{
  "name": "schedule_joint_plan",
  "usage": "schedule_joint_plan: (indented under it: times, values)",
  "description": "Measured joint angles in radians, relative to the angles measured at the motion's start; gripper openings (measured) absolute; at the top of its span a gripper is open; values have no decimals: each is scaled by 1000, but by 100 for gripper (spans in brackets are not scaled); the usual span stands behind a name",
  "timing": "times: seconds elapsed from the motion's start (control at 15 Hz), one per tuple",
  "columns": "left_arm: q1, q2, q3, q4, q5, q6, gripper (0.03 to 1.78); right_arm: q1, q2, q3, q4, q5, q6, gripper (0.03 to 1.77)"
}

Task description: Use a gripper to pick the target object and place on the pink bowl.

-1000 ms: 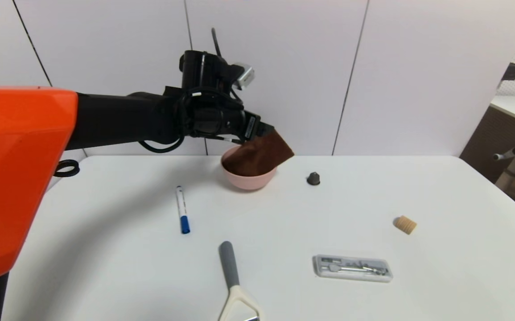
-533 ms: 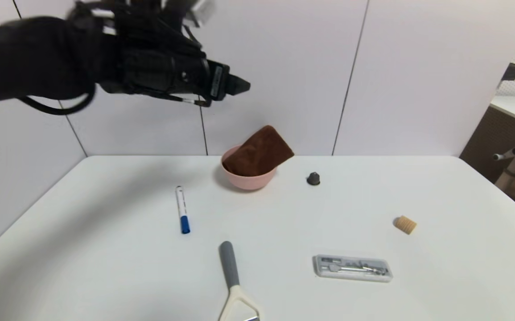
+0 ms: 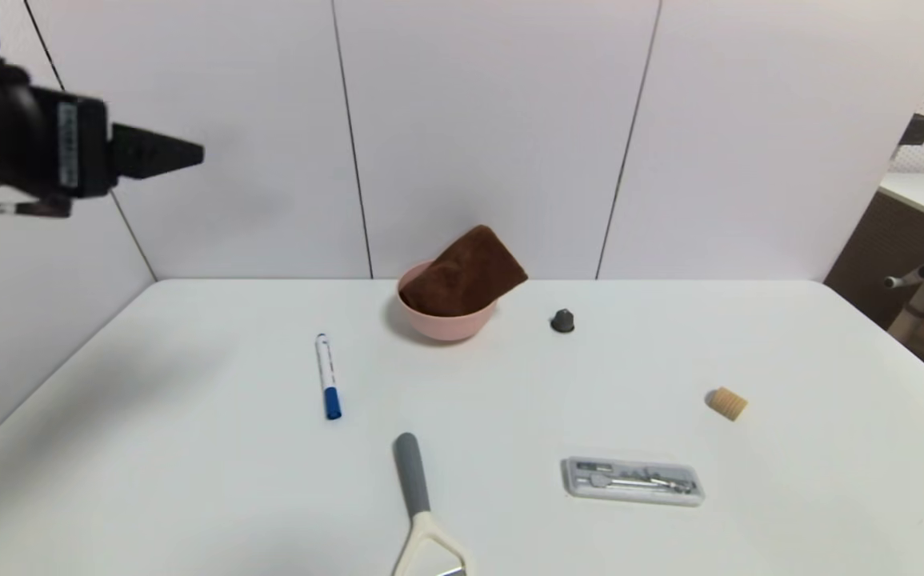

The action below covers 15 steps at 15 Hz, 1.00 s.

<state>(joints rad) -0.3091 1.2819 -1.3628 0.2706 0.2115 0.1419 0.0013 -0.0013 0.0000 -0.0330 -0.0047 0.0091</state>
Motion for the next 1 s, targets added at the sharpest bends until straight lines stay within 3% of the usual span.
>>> schedule_joint_plan:
  times: [0.13,0.33,0.73,1.0]
  values:
    - [123,-137,184,-1,-102,-8,169,0,0,0,0,0,0,171]
    - [207,-340,474,-24,-215,-25,169,0,0,0,0,0,0,171]
    - [245,-808,1081,-294,-241,-89,169,-1,0,0,0,0,0,171]
    - [252,-977,1323,-453,-244,-93,169,0,0,0,0,0,0,171]
